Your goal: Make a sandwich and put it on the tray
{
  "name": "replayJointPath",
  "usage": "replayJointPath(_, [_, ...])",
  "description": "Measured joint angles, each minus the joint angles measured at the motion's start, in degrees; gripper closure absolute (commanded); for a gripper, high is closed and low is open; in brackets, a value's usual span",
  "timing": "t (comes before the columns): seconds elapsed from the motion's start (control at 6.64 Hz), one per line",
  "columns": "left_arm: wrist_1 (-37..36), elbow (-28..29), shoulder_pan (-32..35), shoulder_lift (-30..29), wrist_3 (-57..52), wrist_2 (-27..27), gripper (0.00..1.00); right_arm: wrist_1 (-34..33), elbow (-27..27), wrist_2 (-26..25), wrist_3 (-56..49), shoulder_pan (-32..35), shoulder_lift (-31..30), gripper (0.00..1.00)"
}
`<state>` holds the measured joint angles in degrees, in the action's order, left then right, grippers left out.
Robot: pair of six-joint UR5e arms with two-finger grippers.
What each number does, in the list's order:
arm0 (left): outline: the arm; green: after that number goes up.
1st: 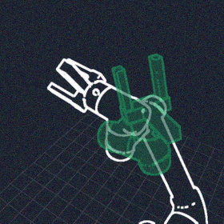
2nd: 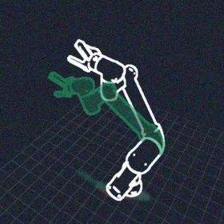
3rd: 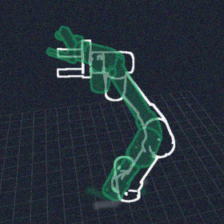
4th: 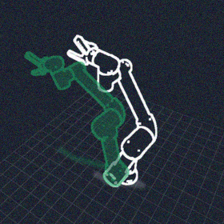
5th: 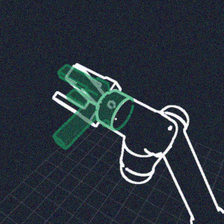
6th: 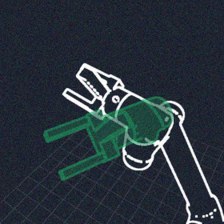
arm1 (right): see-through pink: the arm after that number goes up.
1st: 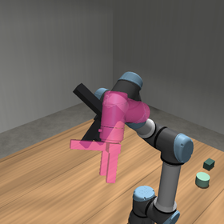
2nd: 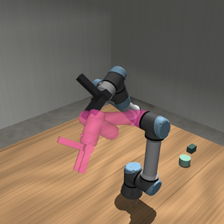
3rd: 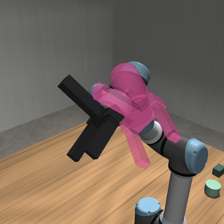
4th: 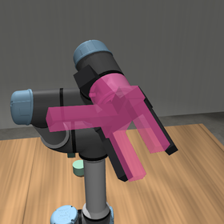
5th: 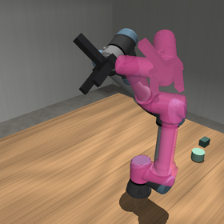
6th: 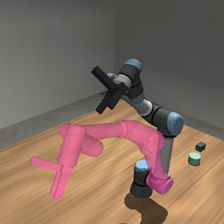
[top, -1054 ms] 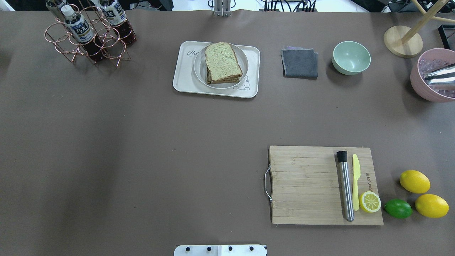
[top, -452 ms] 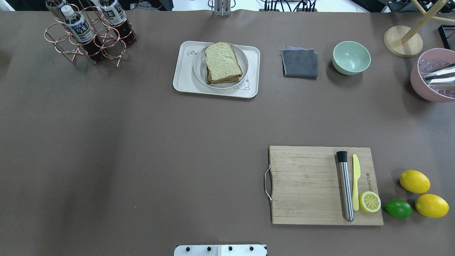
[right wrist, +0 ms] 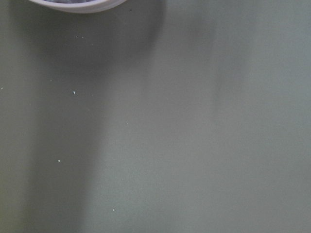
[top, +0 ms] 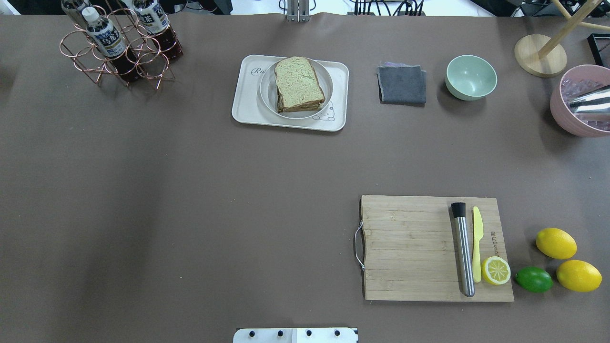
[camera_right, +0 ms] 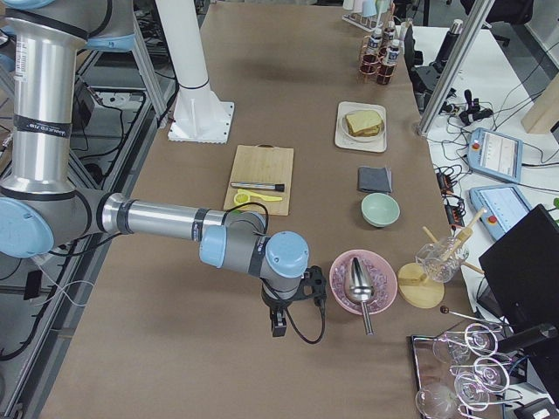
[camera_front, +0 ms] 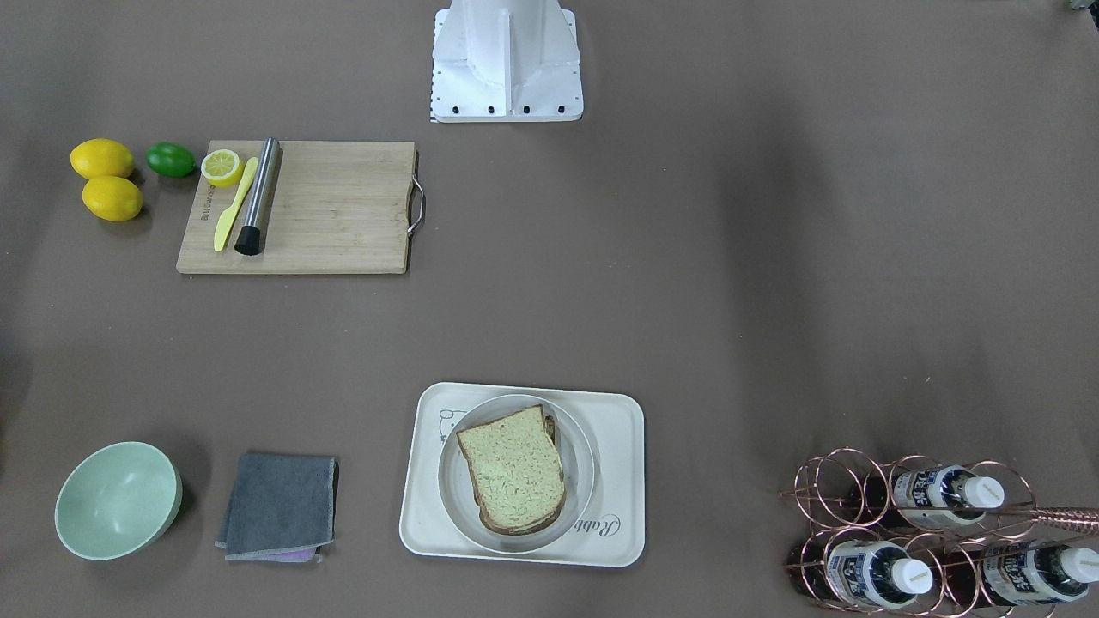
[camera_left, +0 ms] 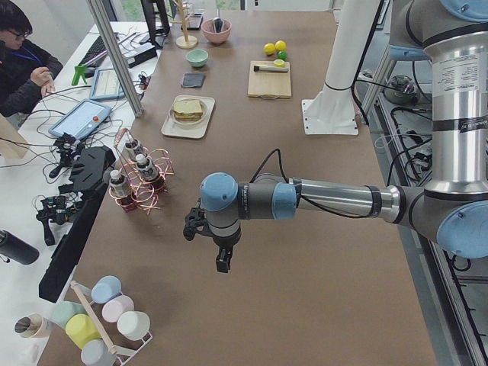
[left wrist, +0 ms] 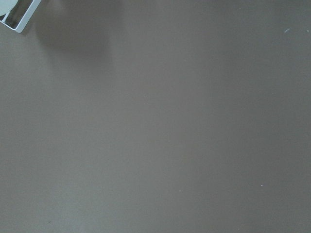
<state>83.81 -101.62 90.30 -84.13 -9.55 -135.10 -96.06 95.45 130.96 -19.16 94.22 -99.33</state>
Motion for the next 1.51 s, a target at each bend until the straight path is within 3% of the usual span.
replayJointPath(1.51, [0.13, 0.51, 0.05, 0.30, -0.12, -0.40, 0.01, 0.00, 0.51, -0.02, 0.00, 0.43, -0.70, 0.00])
